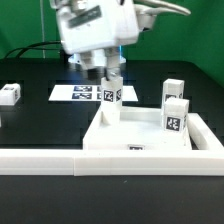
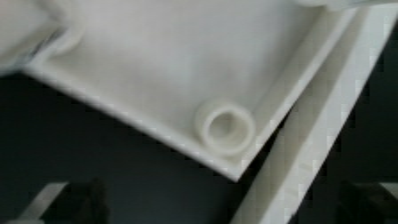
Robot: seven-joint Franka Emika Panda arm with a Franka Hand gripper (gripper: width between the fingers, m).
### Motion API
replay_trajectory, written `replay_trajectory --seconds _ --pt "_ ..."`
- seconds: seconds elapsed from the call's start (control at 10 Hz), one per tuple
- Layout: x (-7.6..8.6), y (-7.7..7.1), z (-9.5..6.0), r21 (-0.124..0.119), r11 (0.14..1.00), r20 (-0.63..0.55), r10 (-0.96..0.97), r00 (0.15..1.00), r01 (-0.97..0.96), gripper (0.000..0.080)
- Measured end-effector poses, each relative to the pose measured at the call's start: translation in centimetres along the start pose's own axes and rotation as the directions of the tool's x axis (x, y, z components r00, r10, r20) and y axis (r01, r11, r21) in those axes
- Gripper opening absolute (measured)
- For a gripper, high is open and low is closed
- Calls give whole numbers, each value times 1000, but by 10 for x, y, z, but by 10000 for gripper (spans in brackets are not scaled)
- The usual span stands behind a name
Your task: Assemble square table
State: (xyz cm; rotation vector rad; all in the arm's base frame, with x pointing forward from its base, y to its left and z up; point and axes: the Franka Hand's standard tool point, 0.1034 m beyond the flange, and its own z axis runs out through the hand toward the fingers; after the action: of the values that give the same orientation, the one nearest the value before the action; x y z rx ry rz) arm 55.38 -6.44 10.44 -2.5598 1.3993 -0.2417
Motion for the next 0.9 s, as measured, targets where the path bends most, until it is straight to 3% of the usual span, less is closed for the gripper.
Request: replay_trajectory --seconds 0.5,0.6,0.8,0.9 --pt "-1 -1 1 -13 960 6 -280 960 280 649" --pt "7 18 1 -9 911 26 -412 911 412 649" --pt "30 98 3 -9 816 116 -573 811 578 649" --pt "38 139 3 20 766 193 -634 749 643 649"
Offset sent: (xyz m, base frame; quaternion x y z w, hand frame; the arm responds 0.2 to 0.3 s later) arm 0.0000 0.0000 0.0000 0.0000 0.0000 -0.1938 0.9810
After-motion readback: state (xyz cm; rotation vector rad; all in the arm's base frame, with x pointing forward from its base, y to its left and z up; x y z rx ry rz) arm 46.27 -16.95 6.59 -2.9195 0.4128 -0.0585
